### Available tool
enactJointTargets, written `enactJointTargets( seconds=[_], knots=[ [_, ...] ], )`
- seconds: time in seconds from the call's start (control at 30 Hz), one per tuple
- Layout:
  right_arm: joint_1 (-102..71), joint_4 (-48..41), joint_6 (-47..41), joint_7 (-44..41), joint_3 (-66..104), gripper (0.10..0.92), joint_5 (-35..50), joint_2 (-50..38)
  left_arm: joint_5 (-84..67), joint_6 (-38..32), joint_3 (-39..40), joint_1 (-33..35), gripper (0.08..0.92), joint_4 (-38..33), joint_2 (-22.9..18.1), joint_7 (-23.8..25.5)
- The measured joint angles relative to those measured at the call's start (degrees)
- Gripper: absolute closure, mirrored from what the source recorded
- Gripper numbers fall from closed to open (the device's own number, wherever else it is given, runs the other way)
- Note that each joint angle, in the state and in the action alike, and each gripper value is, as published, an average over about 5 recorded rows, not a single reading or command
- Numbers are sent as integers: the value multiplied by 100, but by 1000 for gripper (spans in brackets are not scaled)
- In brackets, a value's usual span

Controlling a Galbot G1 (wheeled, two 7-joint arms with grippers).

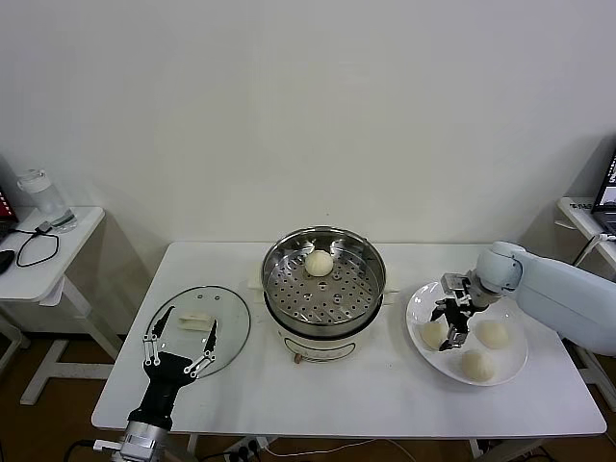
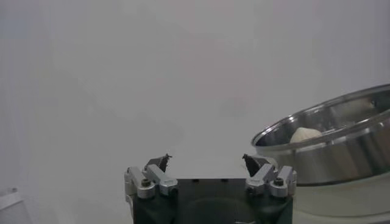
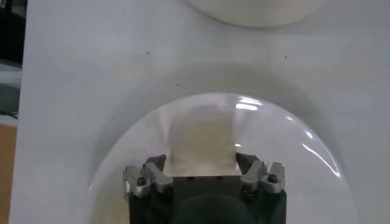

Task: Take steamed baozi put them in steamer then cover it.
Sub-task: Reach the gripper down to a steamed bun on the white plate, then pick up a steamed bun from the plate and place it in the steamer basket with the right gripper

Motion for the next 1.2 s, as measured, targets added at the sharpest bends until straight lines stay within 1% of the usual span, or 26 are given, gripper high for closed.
enactJointTargets(
  seconds=[0.37,0.53,0.7,0.93,1.2],
  knots=[
    [178,106,75,-75,-22,349,-101,-73,-22,-13,-52,-8,177,7,-3,1],
    [594,161,139,-361,-83,367,-150,-122,-32,-10,-60,-26,177,-1,9,3],
    [1326,186,176,-757,-326,372,-27,-51,-40,-3,-40,-41,177,-39,36,3],
    [2454,335,116,-1081,-794,380,444,369,-42,-1,-6,-27,177,-86,39,3],
    [3202,501,-110,-1074,-1280,389,1145,1266,-28,12,94,-84,177,-35,24,1]
  ],
)
